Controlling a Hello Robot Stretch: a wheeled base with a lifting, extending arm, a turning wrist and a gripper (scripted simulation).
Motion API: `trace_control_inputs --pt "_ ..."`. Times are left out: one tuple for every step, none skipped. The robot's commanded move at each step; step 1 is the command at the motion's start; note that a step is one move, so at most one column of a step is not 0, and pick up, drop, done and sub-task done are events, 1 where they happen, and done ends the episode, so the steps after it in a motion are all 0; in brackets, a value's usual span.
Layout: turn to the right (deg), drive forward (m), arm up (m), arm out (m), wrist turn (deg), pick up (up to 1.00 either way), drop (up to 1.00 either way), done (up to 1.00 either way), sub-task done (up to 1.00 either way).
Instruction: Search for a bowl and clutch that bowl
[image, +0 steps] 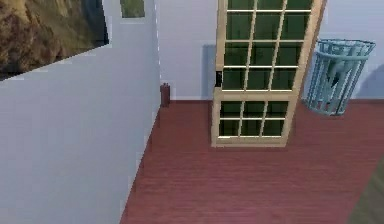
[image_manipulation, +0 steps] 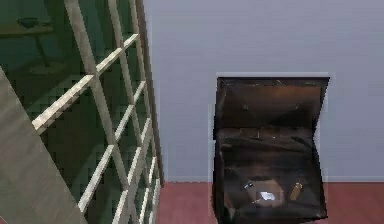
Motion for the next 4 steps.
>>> trace_control_inputs --pt "0.0 0.45 0.0 0.0 0.0 0.0 0.0 0.0 0.0" --pt "24.0 0.0 0.0 0.0 0.0 0.0 0.0 0.0 0.0" --pt "0.0 0.35 0.0 0.0 0.0 0.0 0.0 0.0 0.0" --pt "39.0 0.0 0.0 0.0 0.0 0.0 0.0 0.0 0.0"
